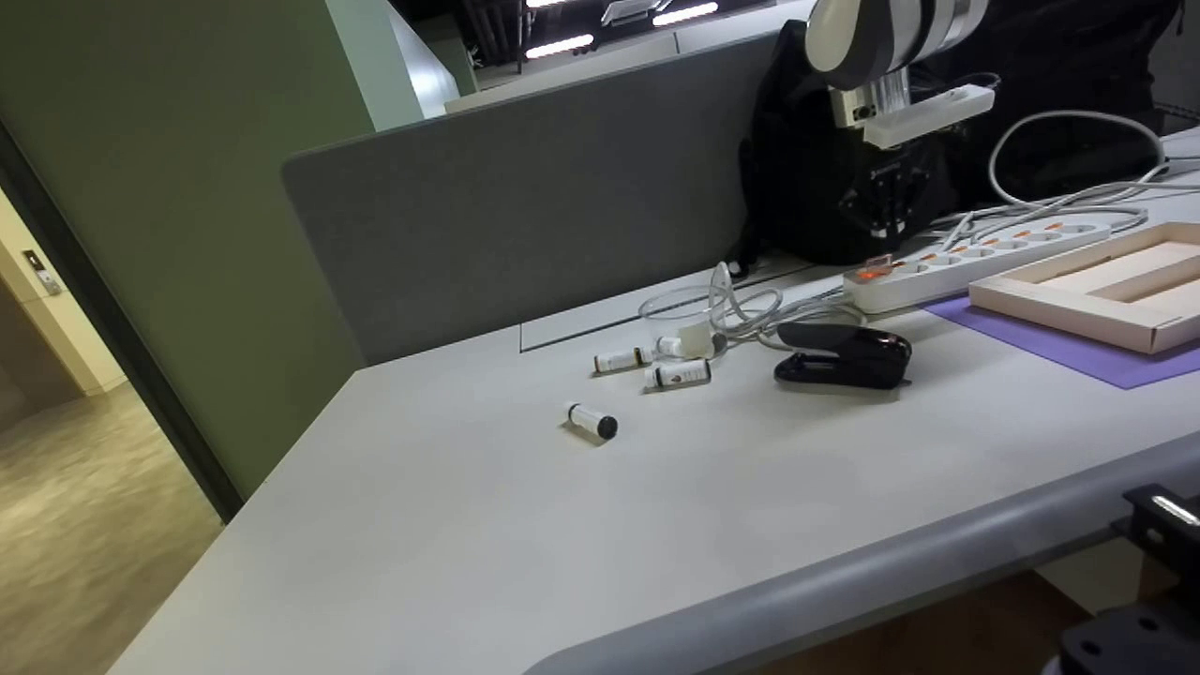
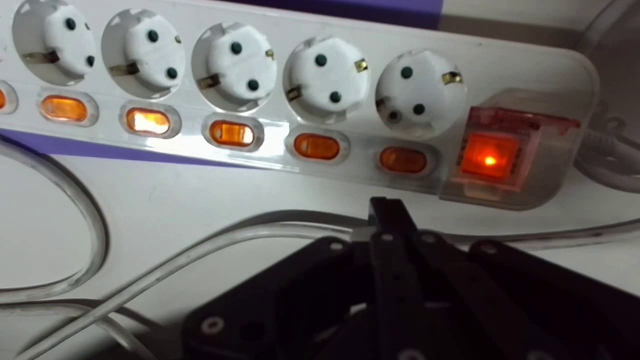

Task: Turn on the second switch from the left on the extension cable

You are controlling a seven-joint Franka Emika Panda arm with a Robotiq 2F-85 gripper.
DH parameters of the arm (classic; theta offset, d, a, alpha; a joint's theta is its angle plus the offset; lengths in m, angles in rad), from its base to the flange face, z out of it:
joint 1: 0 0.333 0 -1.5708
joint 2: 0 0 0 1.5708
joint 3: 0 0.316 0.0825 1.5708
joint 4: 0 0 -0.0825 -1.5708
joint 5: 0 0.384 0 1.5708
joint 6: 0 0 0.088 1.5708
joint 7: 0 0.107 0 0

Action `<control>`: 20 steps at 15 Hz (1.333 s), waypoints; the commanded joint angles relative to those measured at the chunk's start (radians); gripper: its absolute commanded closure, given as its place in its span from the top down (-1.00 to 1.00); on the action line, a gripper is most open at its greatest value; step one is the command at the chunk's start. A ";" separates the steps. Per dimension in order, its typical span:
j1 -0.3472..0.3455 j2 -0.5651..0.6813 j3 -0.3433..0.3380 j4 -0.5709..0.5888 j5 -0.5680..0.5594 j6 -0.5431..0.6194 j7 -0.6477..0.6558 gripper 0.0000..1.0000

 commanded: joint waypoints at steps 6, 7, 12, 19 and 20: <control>0.001 0.046 -0.001 0.102 0.050 -0.139 0.015 -1.00; 0.000 0.044 -0.001 0.106 0.051 -0.154 0.014 -1.00; 0.000 0.050 -0.002 0.124 0.052 -0.190 0.016 -1.00; 0.007 0.062 -0.006 0.119 0.045 -0.194 0.022 -1.00; 0.007 0.065 -0.008 0.118 0.044 -0.193 0.023 -1.00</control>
